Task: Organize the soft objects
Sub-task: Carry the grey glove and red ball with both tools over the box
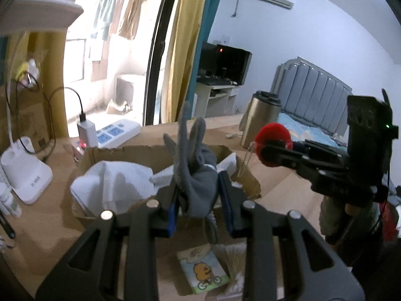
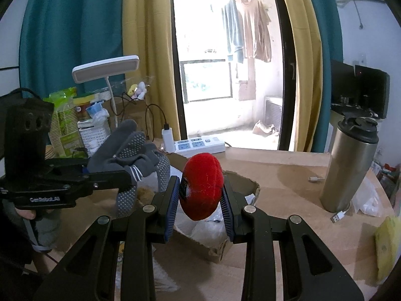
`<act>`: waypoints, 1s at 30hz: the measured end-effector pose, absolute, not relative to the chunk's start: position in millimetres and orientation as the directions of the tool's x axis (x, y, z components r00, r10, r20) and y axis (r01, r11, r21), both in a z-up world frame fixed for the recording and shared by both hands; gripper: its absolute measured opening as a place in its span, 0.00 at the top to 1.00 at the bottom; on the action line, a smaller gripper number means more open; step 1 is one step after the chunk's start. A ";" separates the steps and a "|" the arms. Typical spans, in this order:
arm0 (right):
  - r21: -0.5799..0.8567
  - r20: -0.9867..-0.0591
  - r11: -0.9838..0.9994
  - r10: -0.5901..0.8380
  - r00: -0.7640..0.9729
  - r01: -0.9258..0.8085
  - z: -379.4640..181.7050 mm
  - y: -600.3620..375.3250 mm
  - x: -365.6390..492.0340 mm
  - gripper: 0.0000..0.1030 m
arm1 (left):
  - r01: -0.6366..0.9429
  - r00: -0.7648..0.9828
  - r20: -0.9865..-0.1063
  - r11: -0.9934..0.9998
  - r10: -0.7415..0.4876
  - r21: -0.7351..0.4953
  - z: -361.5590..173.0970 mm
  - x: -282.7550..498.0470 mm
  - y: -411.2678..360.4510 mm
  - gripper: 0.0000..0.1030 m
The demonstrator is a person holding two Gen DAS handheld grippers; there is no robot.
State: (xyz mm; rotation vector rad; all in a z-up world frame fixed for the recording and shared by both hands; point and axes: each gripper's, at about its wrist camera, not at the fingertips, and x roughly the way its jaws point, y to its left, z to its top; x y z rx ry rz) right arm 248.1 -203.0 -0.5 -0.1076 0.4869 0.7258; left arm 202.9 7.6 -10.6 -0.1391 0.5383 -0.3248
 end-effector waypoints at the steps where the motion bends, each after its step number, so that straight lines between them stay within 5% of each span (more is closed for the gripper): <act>1: 0.071 -0.464 0.748 0.611 0.642 -0.660 -1.0 -202.0 248.9 0.67 | 0.262 0.804 -0.486 0.938 -0.343 -0.227 -12.5 206.7 8.7 0.71; 30: 0.107 -0.519 0.728 0.622 0.586 -0.677 -27.8 -179.7 272.8 0.67 | 0.234 0.743 -0.586 0.945 -0.324 -0.226 -50.3 259.5 -11.5 0.69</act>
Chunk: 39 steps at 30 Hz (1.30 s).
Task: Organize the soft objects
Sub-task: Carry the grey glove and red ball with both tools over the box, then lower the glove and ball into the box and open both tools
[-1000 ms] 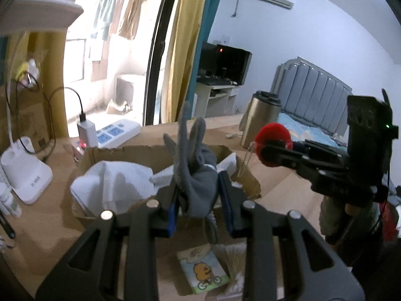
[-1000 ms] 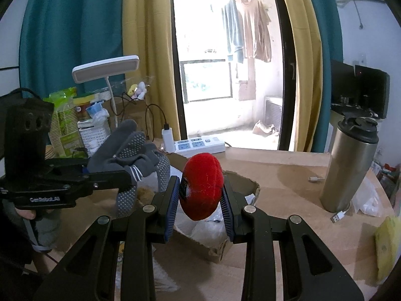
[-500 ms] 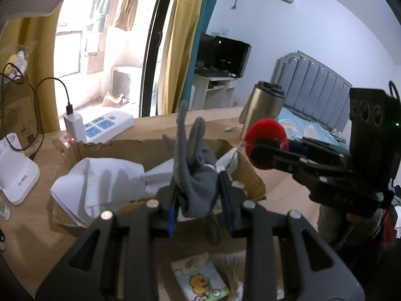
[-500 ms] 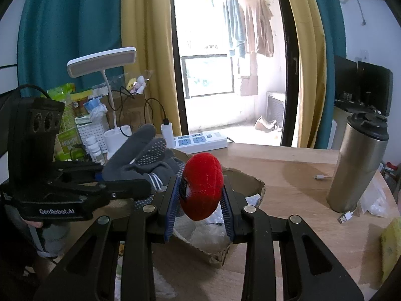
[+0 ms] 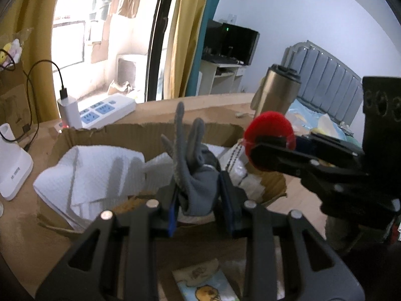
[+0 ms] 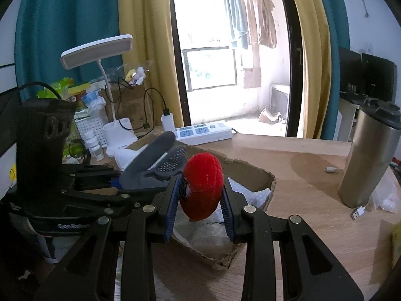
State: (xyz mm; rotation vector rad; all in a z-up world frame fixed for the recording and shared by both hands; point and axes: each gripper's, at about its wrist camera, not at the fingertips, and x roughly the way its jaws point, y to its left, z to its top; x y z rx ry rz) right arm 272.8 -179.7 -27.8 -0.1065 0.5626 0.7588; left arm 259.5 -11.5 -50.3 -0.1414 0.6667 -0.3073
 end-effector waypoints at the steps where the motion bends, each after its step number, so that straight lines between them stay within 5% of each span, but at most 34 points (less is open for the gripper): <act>1: 0.106 -0.520 0.727 0.622 0.585 -0.679 -28.5 -178.7 272.9 0.67 | 0.233 0.739 -0.591 0.946 -0.322 -0.224 -52.0 260.8 -12.1 0.69; 9: 0.111 -0.531 0.727 0.619 0.578 -0.677 -33.1 -174.5 276.8 0.67 | 0.208 0.724 -0.625 0.956 -0.292 -0.205 -62.3 266.4 -14.7 0.63; 11: 0.111 -0.533 0.730 0.616 0.580 -0.674 -33.4 -175.4 277.3 0.67 | 0.203 0.727 -0.626 0.960 -0.281 -0.195 -61.2 265.4 -15.2 0.49; 17: 0.125 -0.530 0.752 0.602 0.598 -0.647 -31.9 -180.1 280.8 0.50 | 0.186 0.739 -0.618 0.963 -0.269 -0.197 -54.7 260.1 -11.2 0.49; 31: 0.122 -0.506 0.756 0.605 0.615 -0.644 -22.3 -186.8 272.4 0.47 | 0.160 0.763 -0.602 0.971 -0.236 -0.178 -41.4 240.2 0.0 0.47; 35: 0.120 -0.500 0.759 0.603 0.622 -0.639 -19.1 -189.2 267.7 0.42 | 0.146 0.777 -0.591 0.975 -0.218 -0.168 -36.3 231.4 4.0 0.32; 39: 0.116 -0.494 0.758 0.605 0.625 -0.641 -15.5 -190.0 260.6 0.41 | 0.139 0.792 -0.571 0.974 -0.218 -0.178 -30.8 221.4 9.0 0.30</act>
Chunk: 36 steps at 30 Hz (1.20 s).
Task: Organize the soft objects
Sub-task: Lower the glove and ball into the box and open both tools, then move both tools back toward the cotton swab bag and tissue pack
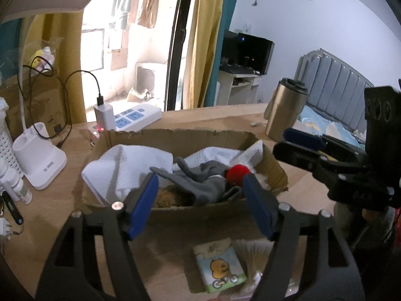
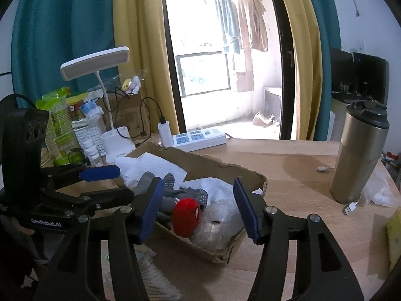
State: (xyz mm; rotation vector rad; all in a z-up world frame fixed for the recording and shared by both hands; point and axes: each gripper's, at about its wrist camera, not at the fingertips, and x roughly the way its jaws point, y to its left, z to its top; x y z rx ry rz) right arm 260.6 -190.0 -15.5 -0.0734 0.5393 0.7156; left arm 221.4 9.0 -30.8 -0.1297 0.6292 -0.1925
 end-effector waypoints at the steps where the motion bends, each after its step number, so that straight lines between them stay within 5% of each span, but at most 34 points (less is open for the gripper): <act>1: 0.115 -0.493 0.758 0.605 0.625 -0.643 -14.6 -190.2 258.7 0.41 | 0.136 0.794 -0.568 0.974 -0.216 -0.179 -29.8 219.1 10.1 0.30; 36: 0.115 -0.534 0.741 0.607 0.588 -0.661 -19.9 -193.8 197.0 0.40 | 0.112 0.821 -0.539 0.978 -0.190 -0.174 -32.2 138.6 19.3 0.24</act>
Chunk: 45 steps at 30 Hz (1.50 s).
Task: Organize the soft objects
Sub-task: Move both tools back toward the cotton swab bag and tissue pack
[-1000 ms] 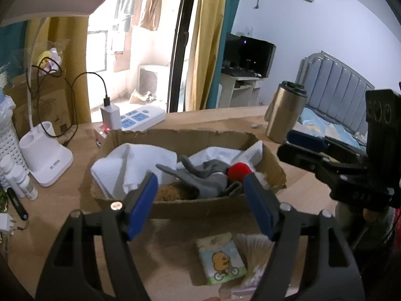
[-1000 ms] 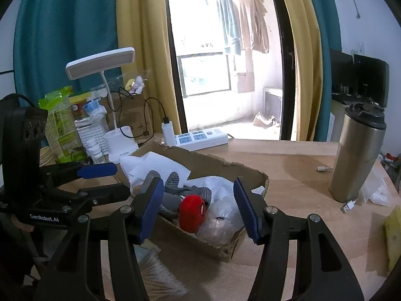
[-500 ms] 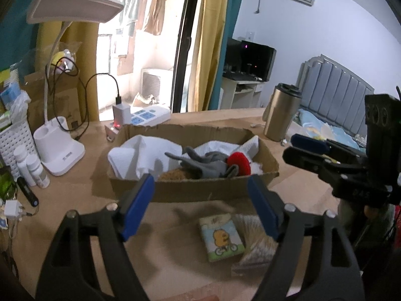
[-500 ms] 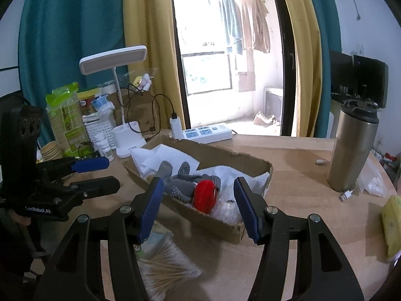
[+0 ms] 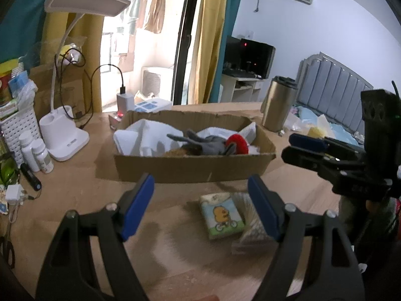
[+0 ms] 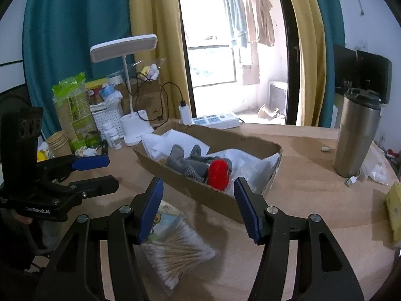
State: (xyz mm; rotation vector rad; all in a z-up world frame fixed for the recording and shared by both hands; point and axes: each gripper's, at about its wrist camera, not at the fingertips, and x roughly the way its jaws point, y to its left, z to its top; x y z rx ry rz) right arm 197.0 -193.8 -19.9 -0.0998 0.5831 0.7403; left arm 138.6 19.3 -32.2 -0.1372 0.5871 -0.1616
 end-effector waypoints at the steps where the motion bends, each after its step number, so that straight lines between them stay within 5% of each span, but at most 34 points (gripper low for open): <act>1: 0.116 -0.537 0.741 0.607 0.586 -0.662 -21.1 -193.7 196.0 0.40 | 0.110 0.820 -0.541 0.979 -0.188 -0.173 -33.2 137.5 19.5 0.24; 45: 0.075 -0.752 0.767 0.464 0.469 -0.637 -89.1 -194.7 193.8 0.28 | 0.066 0.764 -0.613 0.970 -0.199 -0.233 -74.7 120.9 36.7 0.23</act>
